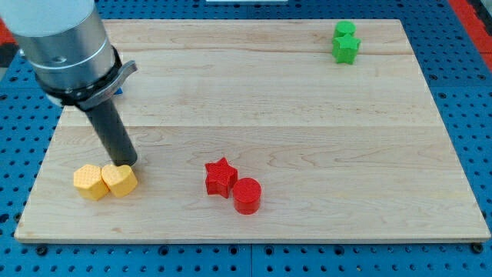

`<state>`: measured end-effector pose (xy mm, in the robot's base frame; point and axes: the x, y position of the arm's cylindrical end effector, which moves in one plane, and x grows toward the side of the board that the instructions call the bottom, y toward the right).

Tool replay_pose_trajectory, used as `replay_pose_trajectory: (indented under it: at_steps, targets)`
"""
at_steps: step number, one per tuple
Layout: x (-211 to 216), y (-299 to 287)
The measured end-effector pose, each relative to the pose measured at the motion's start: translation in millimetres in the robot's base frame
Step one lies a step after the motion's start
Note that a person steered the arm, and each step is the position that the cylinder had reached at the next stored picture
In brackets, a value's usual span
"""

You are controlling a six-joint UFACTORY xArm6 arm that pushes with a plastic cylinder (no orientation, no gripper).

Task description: Separate the yellow heart from the hexagon

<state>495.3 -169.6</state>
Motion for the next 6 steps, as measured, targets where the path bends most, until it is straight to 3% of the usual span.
replay_pose_trajectory:
  at_steps: [1, 3, 4, 5, 6]
  targets:
    - [-16, -57]
    - [64, -119]
    - [107, -92]
    - [100, -14]
    - [46, -23]
